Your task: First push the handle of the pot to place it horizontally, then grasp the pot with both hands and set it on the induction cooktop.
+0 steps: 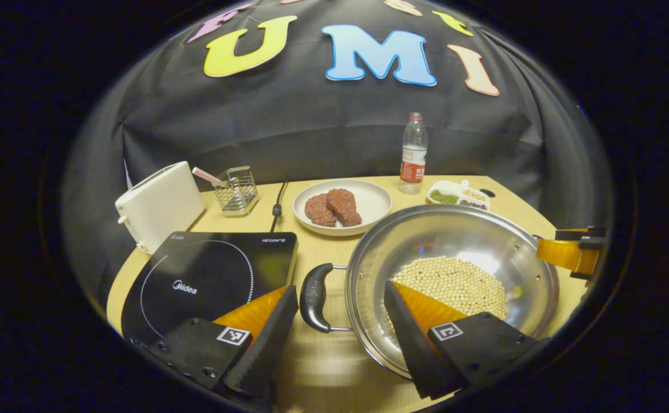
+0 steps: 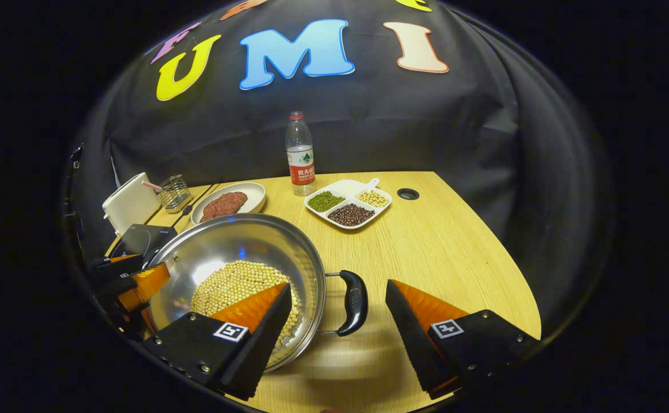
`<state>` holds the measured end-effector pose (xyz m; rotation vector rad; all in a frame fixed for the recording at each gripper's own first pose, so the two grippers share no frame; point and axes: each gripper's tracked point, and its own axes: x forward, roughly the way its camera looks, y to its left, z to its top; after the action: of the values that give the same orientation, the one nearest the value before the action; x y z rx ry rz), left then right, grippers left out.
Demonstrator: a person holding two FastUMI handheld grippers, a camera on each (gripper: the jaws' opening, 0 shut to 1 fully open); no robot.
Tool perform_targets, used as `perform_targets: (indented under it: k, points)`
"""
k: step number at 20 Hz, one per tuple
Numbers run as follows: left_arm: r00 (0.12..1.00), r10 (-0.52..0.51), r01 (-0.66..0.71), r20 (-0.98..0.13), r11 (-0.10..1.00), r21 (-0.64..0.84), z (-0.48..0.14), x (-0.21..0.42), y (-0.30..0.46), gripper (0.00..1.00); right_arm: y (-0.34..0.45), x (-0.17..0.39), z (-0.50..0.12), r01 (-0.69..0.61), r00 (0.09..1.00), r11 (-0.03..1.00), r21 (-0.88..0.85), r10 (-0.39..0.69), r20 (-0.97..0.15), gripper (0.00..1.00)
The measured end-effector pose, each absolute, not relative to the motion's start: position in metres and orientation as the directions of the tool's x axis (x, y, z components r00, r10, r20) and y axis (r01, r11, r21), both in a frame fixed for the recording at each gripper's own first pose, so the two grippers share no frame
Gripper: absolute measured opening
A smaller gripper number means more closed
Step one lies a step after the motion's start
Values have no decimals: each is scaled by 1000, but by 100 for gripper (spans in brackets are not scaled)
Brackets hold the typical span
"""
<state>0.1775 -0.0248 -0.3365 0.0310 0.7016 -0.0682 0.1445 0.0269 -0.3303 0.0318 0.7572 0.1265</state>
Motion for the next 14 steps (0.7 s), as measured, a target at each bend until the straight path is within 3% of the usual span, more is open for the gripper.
perform_targets:
  k: [3, 4, 5, 6, 7, 9, 11, 13, 14]
  points:
    - [756, -44, 69, -653, 998, 13, -344, 182, -26, 99, 28, 145, -342, -109, 701, 992, 67, 125, -702, 100]
    - [754, -38, 65, -655, 998, 17, -344, 182, -27, 92, 28, 145, -345, -110, 697, 992, 63, 122, -707, 100]
    - [749, -33, 63, -661, 998, 21, -348, 183, -26, 99, 28, 146, -348, -114, 692, 992, 62, 123, -711, 100]
    - [747, -27, 58, -665, 998, 25, -351, 183, -25, 98, 28, 146, -350, -113, 691, 992, 55, 118, -714, 98]
    - [742, -24, 54, -669, 998, 24, -353, 183, -26, 97, 28, 147, -352, -116, 686, 992, 52, 118, -718, 87]
    - [739, -12, 41, -673, 999, 26, -355, 182, -24, 96, 28, 141, -351, -120, 670, 992, 46, 115, -733, 84]
    - [738, 0, 29, -675, 999, 32, -356, 183, -21, 91, 29, 142, -356, -115, 671, 991, 63, 124, -731, 67]
    - [729, 14, 23, -685, 999, 45, -358, 181, -18, 85, 30, 144, -358, -100, 664, 992, 81, 127, -737, 64]
    - [716, 16, 24, -698, 999, 47, -362, 179, -17, 87, 29, 144, -358, -98, 660, 992, 83, 128, -740, 64]
